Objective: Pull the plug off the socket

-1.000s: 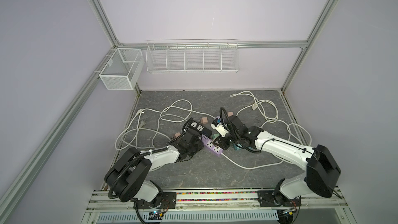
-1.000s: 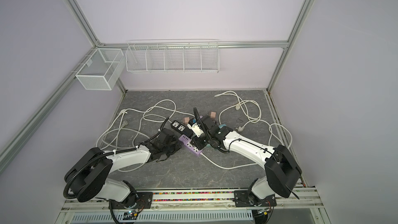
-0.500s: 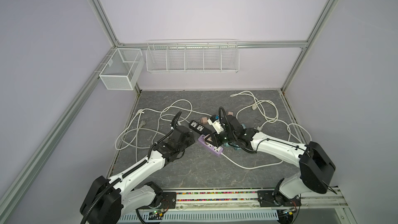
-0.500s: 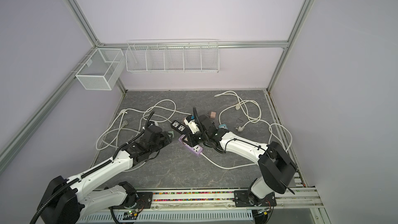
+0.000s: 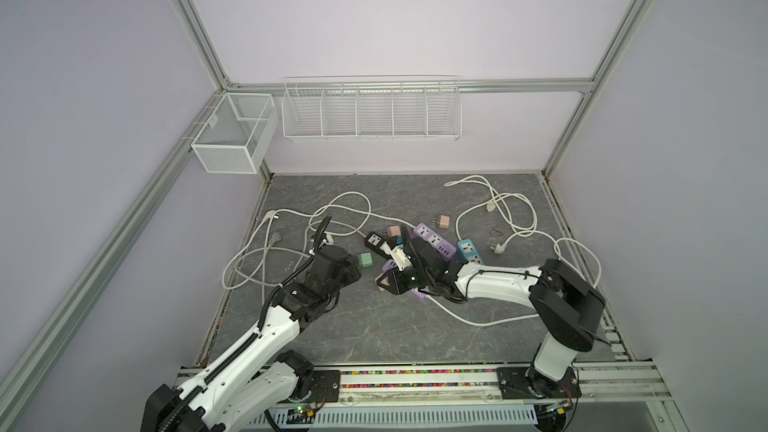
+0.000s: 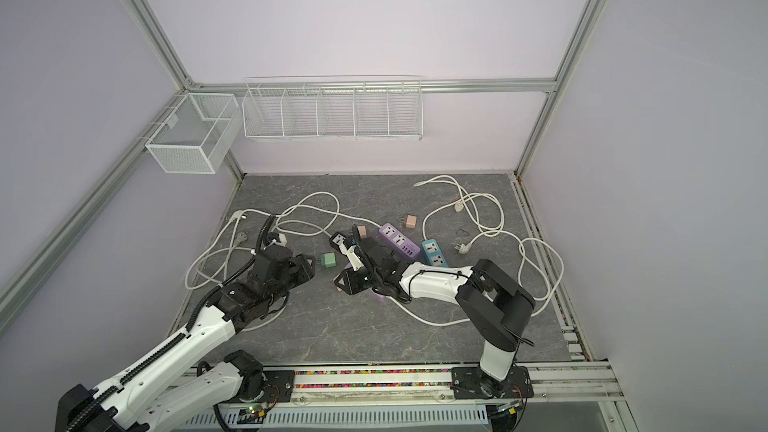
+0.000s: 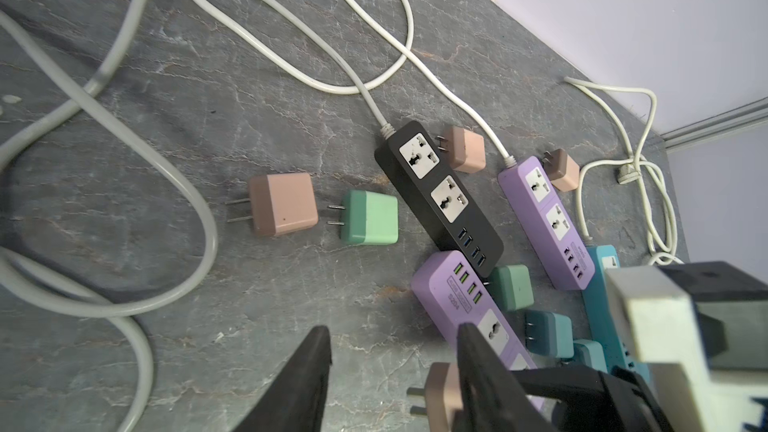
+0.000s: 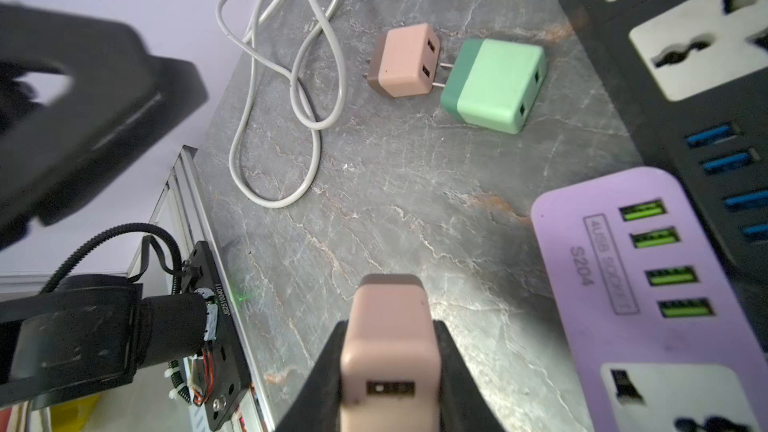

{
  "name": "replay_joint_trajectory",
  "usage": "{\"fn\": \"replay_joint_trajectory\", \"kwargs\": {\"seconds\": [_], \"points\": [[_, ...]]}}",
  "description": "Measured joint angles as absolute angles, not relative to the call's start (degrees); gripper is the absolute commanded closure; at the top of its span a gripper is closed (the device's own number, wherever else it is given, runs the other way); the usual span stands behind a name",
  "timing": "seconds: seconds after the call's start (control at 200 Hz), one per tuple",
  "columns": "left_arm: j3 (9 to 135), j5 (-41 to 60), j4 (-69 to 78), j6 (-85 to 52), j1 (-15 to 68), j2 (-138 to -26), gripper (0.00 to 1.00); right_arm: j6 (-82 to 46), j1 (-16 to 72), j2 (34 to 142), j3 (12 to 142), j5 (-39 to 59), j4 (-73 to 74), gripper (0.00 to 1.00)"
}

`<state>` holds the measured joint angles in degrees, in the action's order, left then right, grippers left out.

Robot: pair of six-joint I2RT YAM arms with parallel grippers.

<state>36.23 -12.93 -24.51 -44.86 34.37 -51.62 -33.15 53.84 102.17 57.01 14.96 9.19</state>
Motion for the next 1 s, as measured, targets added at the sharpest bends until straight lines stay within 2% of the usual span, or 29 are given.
{"fn": "replay_joint_trajectory", "kwargs": {"seconds": [0.445,0.65,1.0], "points": [[36.2,-15.2,-26.2,-42.9,33.8,-48.8,0.44,-35.0,55.2,111.4,62.1,14.6,11.7,0.71],[36.2,-15.4,-26.3,-42.7,33.5,-49.3,0.43,-34.9,55.3,113.3,63.1,13.8,11.5,0.58],[36.2,-15.5,-26.3,-42.5,33.3,-49.6,0.42,-32.7,55.3,114.9,65.0,12.5,9.1,0.44]]}}
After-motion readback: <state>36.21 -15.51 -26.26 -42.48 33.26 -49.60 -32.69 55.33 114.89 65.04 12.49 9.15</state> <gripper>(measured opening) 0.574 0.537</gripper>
